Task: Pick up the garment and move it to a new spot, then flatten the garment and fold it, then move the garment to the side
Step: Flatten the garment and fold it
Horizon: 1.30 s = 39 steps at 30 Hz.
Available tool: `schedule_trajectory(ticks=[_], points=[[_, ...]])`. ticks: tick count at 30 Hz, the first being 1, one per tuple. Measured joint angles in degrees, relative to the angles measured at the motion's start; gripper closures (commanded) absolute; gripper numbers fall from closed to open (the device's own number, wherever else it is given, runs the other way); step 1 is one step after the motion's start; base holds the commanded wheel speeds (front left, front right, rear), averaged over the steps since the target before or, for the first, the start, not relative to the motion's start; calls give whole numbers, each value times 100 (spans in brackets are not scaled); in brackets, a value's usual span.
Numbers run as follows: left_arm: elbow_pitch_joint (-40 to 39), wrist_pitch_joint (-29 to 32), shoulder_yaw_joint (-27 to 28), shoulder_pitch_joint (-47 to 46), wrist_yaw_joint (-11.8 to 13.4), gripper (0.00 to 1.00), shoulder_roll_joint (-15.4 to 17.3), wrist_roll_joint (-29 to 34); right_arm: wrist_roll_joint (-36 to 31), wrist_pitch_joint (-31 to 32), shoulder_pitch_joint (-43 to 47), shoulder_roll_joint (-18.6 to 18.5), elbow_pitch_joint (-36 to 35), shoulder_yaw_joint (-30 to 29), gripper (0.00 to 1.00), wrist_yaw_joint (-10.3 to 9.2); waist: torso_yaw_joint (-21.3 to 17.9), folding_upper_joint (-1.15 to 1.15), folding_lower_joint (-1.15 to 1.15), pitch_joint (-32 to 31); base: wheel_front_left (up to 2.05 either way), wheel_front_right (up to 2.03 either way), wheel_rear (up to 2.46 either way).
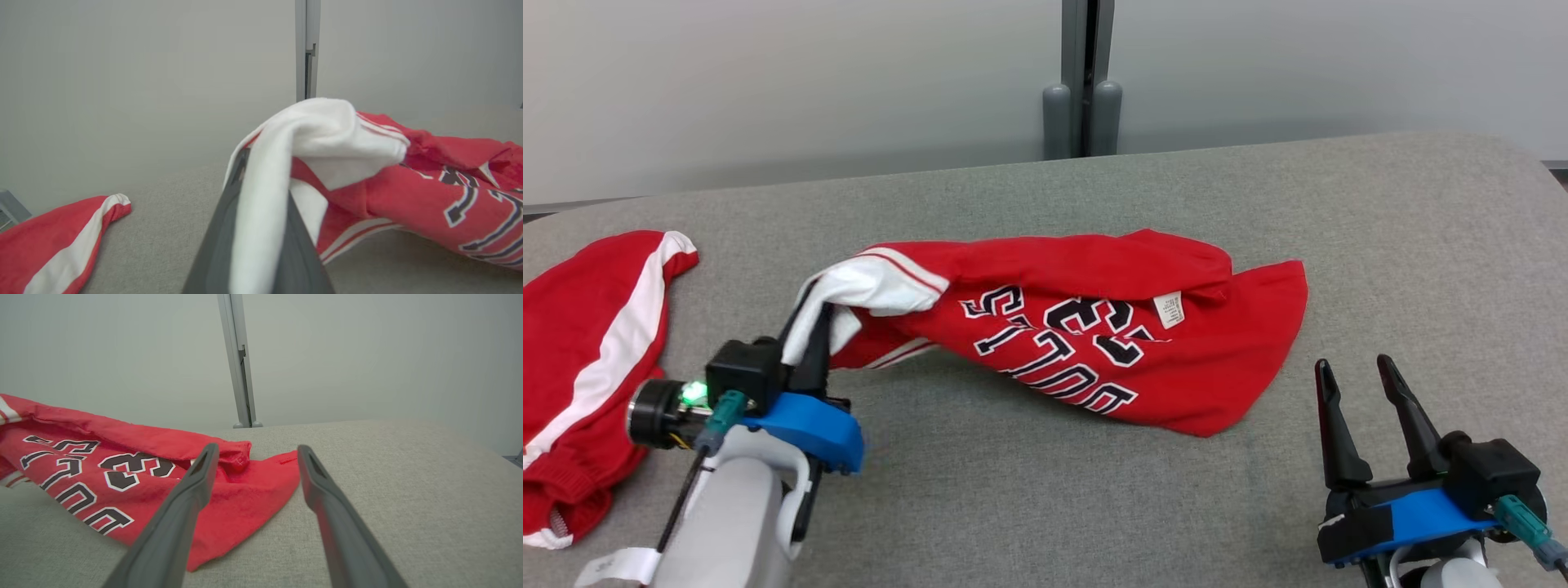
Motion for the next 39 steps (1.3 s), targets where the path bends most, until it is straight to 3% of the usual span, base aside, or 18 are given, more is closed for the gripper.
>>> schedule_trajectory(ticks=[7, 17, 28, 29, 30, 39], points=[[-534, 0, 316, -9, 33, 100, 179, 38, 4, 0, 81, -1, 22, 4, 0, 0, 55, 0, 0, -136, 0, 0, 0], [-572, 0, -408, 1231, -260, 100, -76, 86, 16, 0, 205, -1, 49, -8, 0, 0, 244, 0, 0, -303, 0, 0, 0], [-144, 0, -869, 2090, -310, 100, -197, -168, 7, 0, 278, 0, 81, 0, 0, 0, 407, 0, -1, -408, 0, 0, 0], [-134, 0, -901, 2119, -310, 31, -207, -167, 5, 0, 279, 0, 81, 1, 0, 0, 415, 0, -1, -413, 0, 0, 0], [-133, 0, -917, 2123, -310, 0, -218, -168, 4, 0, 281, 0, 82, 2, 0, 0, 422, 0, -1, -420, 0, 0, 0], [-1113, 0, -1133, 2120, -336, 0, -410, -169, -4, 0, 291, 0, 97, -2, 0, 0, 422, 0, -1, -462, 0, 0, 0]])
